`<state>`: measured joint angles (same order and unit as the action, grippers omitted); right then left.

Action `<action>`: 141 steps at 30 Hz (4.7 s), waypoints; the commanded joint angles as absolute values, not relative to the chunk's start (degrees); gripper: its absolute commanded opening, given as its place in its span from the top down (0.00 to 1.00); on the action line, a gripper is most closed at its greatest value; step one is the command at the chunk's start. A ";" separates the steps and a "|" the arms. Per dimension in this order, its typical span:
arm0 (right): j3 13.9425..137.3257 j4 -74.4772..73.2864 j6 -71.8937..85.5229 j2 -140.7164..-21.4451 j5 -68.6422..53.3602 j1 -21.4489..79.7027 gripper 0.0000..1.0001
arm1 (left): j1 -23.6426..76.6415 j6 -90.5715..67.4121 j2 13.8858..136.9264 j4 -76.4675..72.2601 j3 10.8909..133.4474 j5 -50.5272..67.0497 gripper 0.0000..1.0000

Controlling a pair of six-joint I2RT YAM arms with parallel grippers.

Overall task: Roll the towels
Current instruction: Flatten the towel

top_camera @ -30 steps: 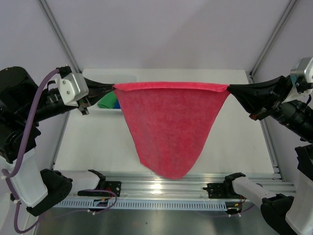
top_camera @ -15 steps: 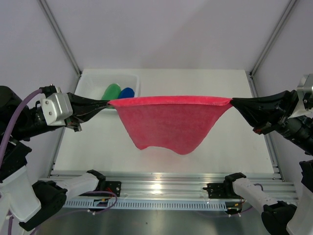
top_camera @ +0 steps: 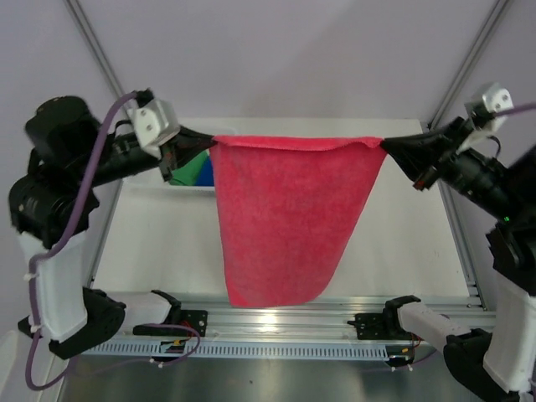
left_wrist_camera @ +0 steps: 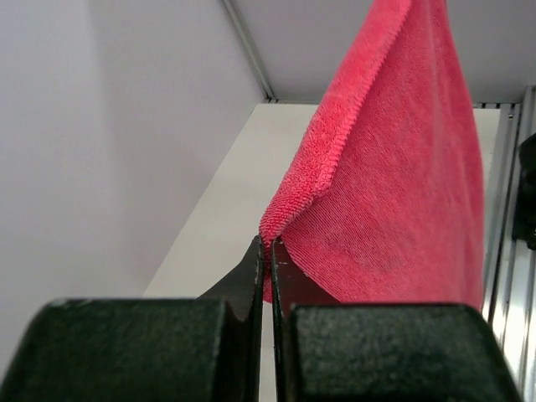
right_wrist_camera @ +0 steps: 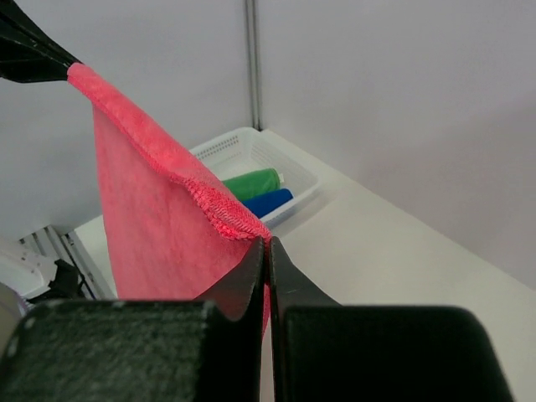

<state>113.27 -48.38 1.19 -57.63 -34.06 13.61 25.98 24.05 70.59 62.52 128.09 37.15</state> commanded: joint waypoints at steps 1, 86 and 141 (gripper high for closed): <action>115.29 -47.55 -1.22 -65.55 -29.88 13.18 1.00 | 25.05 24.61 76.80 58.11 126.83 33.14 0.99; 83.88 -19.61 8.16 -74.61 -34.72 37.36 1.00 | 25.66 26.63 111.52 42.19 131.92 25.58 0.91; 54.93 -10.89 26.10 -75.77 -27.07 -6.33 1.00 | 43.60 48.52 106.87 31.03 60.72 1.42 0.99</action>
